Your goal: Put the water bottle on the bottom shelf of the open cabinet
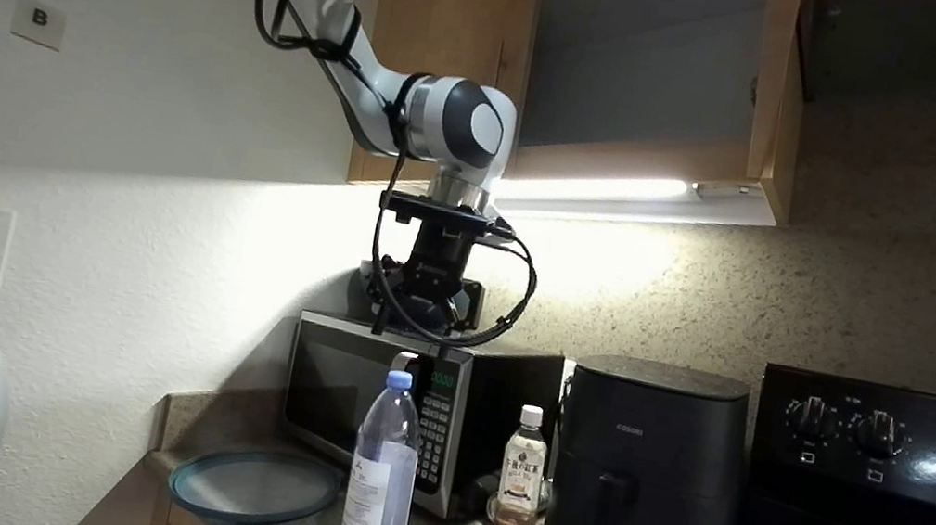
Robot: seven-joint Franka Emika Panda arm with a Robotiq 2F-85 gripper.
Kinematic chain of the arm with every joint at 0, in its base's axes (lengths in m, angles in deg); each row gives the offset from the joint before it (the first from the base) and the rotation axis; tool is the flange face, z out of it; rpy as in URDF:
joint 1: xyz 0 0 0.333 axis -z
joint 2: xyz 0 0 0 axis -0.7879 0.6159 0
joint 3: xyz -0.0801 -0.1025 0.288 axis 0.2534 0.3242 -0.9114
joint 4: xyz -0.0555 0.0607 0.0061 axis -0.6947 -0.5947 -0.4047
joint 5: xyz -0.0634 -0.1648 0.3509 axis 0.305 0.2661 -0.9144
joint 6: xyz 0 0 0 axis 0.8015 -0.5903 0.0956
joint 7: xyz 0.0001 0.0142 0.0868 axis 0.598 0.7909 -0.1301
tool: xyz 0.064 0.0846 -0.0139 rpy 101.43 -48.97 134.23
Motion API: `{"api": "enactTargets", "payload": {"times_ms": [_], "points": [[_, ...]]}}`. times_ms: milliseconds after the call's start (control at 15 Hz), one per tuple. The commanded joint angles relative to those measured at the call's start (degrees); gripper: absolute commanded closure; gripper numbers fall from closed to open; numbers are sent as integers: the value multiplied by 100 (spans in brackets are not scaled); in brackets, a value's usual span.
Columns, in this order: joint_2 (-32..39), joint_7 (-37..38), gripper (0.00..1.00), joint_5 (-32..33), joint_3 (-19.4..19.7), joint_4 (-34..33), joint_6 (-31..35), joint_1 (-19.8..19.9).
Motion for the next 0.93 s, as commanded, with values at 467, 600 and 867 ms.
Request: {"api": "enactTargets", "payload": {"times_ms": [467,600,867], "points": [[499,81,0,-231,-220,-6,-16,-88],[535,95,0,-231,-221,-7,-13,-85],[526,107,0,-199,-211,55,37,-75]]}}
